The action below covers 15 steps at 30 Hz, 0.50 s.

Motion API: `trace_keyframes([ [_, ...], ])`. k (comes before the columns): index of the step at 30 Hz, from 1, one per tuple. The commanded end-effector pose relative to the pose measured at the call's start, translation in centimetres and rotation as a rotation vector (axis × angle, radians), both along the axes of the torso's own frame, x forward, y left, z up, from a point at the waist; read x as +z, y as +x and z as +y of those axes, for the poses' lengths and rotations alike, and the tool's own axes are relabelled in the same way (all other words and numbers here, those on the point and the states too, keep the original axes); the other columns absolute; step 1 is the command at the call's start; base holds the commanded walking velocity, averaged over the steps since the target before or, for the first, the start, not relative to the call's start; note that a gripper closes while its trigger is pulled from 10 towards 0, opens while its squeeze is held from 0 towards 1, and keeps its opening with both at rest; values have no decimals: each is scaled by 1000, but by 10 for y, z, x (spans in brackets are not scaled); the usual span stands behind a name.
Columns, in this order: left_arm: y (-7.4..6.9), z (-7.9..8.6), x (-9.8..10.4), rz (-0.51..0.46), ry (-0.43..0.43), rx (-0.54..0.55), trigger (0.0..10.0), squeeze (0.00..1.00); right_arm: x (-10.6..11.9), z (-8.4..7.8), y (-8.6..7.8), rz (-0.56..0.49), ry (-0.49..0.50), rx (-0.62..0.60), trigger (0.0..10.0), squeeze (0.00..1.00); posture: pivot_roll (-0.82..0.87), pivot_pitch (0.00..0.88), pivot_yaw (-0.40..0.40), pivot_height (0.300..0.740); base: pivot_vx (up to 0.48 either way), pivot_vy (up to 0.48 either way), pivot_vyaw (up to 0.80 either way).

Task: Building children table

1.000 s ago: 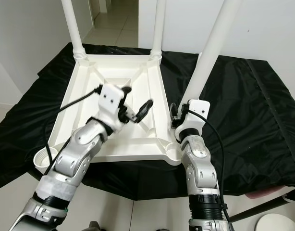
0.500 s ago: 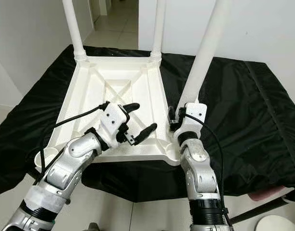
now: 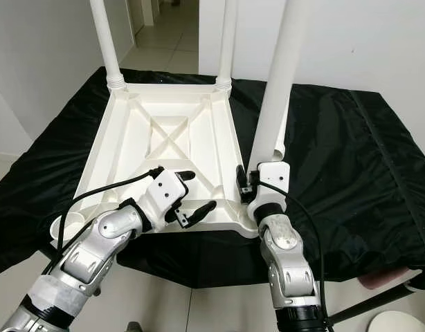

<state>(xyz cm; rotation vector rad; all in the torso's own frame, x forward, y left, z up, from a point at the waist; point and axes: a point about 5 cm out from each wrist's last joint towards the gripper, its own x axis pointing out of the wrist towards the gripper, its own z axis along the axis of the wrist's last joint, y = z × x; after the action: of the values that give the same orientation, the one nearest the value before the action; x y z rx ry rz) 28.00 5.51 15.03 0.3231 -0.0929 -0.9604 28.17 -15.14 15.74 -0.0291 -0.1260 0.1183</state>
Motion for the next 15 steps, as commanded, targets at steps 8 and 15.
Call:
trace_keyframes([
  [8,-13,3,-9,71,20,-89,10000,0,-5,-1,-14,-11,-12,39,10000,0,24,0,-20,740,0,0,0],
  [15,-21,7,-10,103,36,-178,10000,0,-19,2,-24,-7,-33,101,10000,0,25,0,-15,740,0,0,0],
])
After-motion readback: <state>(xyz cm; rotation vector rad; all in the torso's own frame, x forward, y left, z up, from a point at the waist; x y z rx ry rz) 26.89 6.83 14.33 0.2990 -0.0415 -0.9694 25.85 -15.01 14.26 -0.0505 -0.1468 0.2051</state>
